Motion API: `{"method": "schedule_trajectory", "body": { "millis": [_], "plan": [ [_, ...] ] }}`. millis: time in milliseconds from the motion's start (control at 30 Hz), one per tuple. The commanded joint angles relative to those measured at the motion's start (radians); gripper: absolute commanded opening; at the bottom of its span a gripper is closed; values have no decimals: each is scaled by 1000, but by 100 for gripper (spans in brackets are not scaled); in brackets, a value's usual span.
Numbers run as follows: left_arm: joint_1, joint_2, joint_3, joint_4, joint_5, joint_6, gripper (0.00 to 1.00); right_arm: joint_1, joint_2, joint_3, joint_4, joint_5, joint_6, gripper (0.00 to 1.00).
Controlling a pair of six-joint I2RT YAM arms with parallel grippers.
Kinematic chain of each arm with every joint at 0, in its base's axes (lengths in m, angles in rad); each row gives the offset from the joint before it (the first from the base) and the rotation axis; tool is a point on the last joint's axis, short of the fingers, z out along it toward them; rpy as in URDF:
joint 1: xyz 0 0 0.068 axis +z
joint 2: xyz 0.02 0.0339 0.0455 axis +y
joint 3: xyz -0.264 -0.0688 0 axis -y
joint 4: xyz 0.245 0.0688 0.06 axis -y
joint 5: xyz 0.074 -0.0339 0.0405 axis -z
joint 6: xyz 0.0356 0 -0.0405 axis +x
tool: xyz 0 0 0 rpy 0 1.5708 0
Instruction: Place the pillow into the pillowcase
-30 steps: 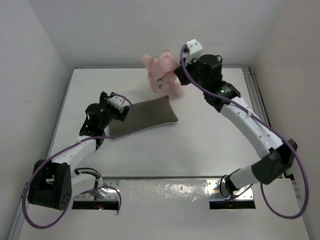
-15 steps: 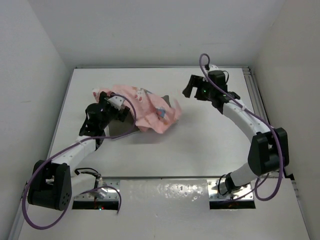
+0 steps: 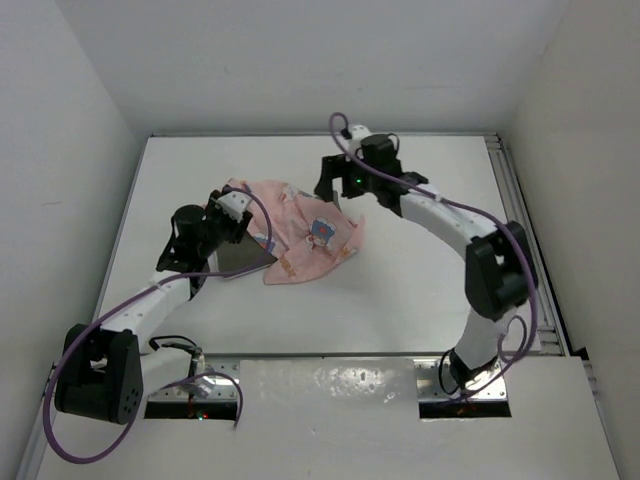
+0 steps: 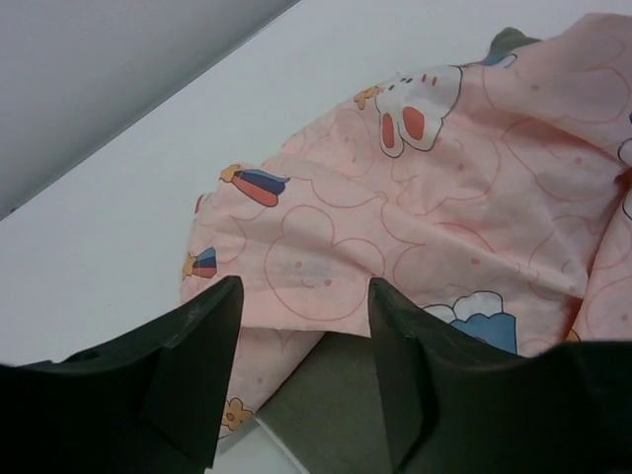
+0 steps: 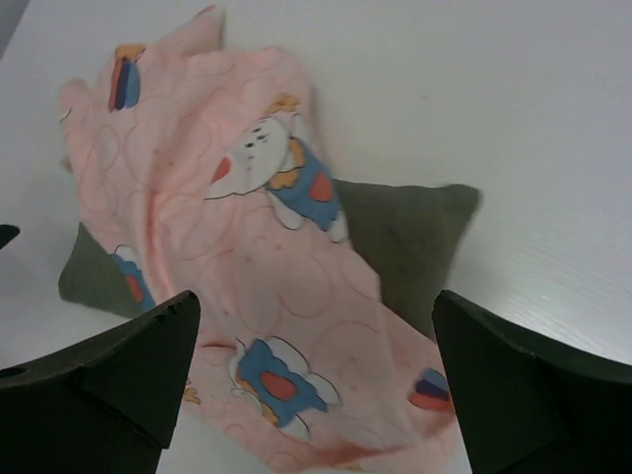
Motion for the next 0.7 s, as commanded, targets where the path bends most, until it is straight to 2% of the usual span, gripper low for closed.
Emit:
{"method": "schedule_trajectory", "body": {
  "millis": [0,33,100,167,200,233,267,300,333,500,600,667],
  "plan": [
    [14,-23,50,8,-49,-38,52,35,147,112,-21,-49,-38,99],
    [16,-25,48,7,-63,-41,61,42,216,143,-53,-61,-37,99],
    [16,-31,48,4,-83,-47,70,64,264,241,-99,-63,-61,96],
    [20,-35,47,2,-92,-52,76,81,286,283,-150,-61,-90,82],
    [23,-34,48,2,-95,-55,77,82,280,280,-154,-58,-95,71],
    [22,-35,45,4,-100,-60,78,81,245,269,-138,-42,-98,38],
    [22,-35,42,7,-103,-60,78,76,221,233,-127,-29,-106,19],
    [22,-37,42,11,-103,-61,79,70,192,214,-115,-14,-106,5],
    [22,-35,38,16,-103,-63,80,64,159,197,-96,3,-106,0],
    [24,-34,27,71,-128,-60,82,-51,-112,64,-38,132,-44,0],
    [24,-31,18,99,-134,-49,82,-149,-229,42,-26,228,-3,0],
    [24,-25,11,123,-135,-48,82,-194,-259,70,-18,267,-55,0]
  ]
}}
